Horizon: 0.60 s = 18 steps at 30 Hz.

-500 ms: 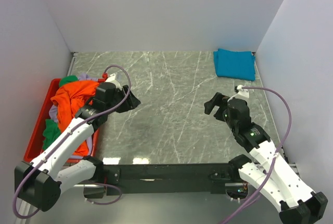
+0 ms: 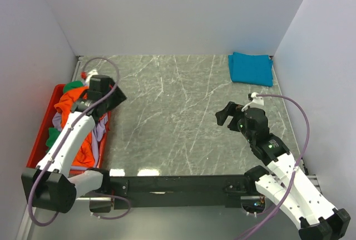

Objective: Fold and stack the t-shirts
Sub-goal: Grab the tshirt from the pile

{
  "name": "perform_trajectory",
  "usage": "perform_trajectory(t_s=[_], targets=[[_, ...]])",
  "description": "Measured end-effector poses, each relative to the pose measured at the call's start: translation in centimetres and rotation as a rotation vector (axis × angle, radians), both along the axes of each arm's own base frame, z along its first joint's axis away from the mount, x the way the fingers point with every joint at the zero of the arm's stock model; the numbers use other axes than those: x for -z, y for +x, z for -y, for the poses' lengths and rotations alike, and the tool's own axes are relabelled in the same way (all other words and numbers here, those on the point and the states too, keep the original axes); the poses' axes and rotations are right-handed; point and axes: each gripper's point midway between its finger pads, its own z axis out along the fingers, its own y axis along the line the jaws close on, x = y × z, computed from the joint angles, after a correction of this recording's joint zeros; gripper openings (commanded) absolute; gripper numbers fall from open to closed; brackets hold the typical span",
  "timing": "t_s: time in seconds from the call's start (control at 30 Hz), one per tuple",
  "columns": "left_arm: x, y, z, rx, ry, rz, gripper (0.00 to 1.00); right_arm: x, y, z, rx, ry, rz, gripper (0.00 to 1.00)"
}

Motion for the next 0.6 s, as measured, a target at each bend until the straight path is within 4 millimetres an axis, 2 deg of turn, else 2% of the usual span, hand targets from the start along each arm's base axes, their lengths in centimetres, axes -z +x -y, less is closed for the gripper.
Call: perform_trajectory(t_s=[0.03,0.17,0.27,0.37,0.4,0.43,0.5,0.53,0.57,0.6], targets=[[-0.1,0.1,-1.6,-0.064,0.016,-0.004,0.75,0.0,0.0,-0.1,-0.005,0.001,-0.001,0.98],[0.4,-0.7,-8.2,-0.32,0.058,-0.048,0.93,0.0,-0.1,-0.4,-0.024,0.006,-0.002,0.97],[0.8,-2.0,-12.8,-0.491,0.071,-0.077,0.93,0.0,-0.2,-0.7,-0.039,0.01,-0.001,0.97],[1.5,-2.8,-14.9,-0.578,0.074,-0.094,0.9,0.0,-0.2,-0.9,-0.05,0.015,-0.003,0.97],[1.9,-3.0,-15.2,-0.591,0.073,-0.101,0.88,0.0,-0.2,-1.0,-0.054,0.017,-0.005,0.97],[2.3,-3.3,-15.4,-0.603,0.072,-0.111,0.79,0.0,-0.2,-1.0,-0.056,0.017,-0.006,0.97],[3.0,-3.5,-15.6,-0.615,0.072,-0.13,0.68,0.0,-0.2,-1.1,-0.059,0.018,-0.007,0.97],[3.3,-3.6,-15.7,-0.619,0.073,-0.138,0.6,0.0,-0.2,-1.1,-0.059,0.018,-0.006,0.97],[3.6,-3.7,-15.8,-0.623,0.075,-0.147,0.44,0.0,-0.2,-1.1,-0.059,0.019,-0.005,0.97],[3.9,-3.8,-15.8,-0.628,0.074,-0.157,0.35,0.0,-0.2,-1.1,-0.059,0.019,-0.005,0.97]])
